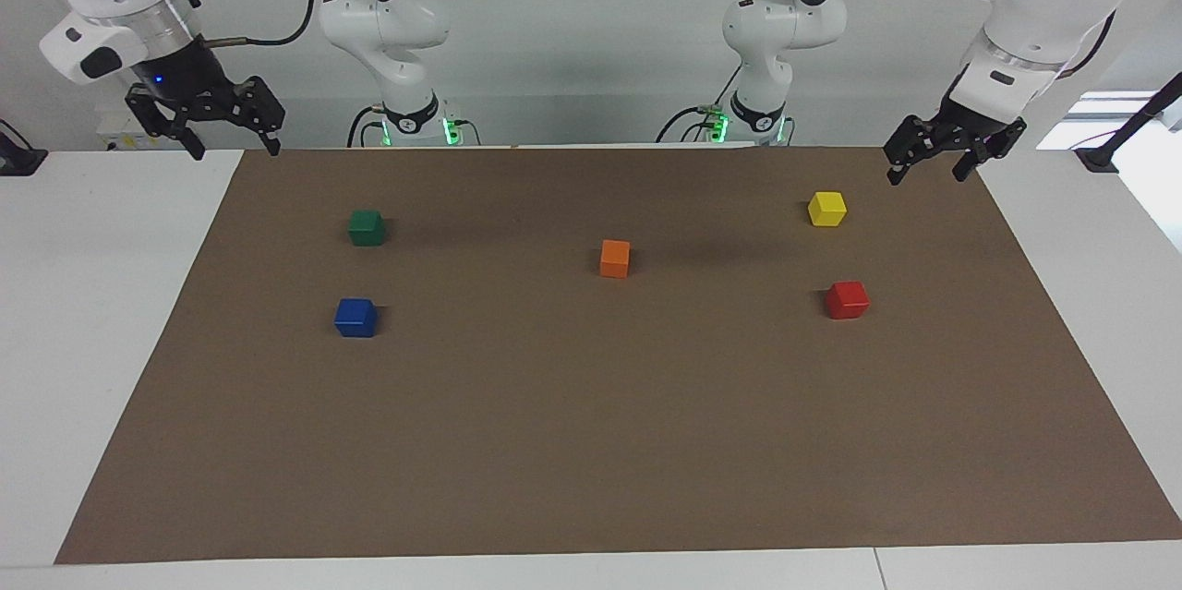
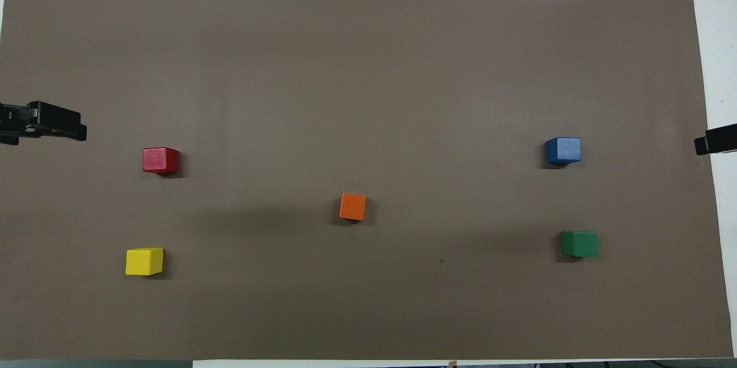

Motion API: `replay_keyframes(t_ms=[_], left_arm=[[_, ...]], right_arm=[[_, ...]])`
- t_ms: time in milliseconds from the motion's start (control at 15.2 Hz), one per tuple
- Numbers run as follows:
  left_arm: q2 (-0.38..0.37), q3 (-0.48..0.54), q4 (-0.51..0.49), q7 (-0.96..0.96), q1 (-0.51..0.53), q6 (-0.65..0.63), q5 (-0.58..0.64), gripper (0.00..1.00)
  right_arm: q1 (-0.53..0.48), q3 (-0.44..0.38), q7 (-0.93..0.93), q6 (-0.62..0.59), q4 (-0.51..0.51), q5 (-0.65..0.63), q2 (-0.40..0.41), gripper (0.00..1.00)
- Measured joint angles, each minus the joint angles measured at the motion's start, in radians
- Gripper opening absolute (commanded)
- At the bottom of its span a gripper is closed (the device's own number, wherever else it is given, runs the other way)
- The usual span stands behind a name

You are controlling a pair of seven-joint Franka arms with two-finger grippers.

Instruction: Transfer red block to right arm and stack on blue block

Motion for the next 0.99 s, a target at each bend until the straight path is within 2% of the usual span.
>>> replay_keyframes(t_ms=[329,592,723,986], left_arm=[[0.000,0.007,-0.006,0.000,-0.003,0.000,0.000,1.00],[0.002,0.024,-0.070,0.000,-0.002,0.041,0.000,1.00],[0.007,0.024,-0.167,0.000,-0.004,0.157,0.000,1.00],[0.043,0.024,-0.418,0.000,-0.007,0.486,0.000,1.00]], right_arm=[[0.000,0.000,0.000,0.000,0.000,0.000,0.000,1.00],[0.000,0.000,0.000,0.000,0.000,0.000,0.000,1.00],[0.000,0.000,0.000,0.000,0.000,0.000,0.000,1.00],[0.000,0.000,0.000,-0.003,-0.025,0.001,-0.007,1.00]])
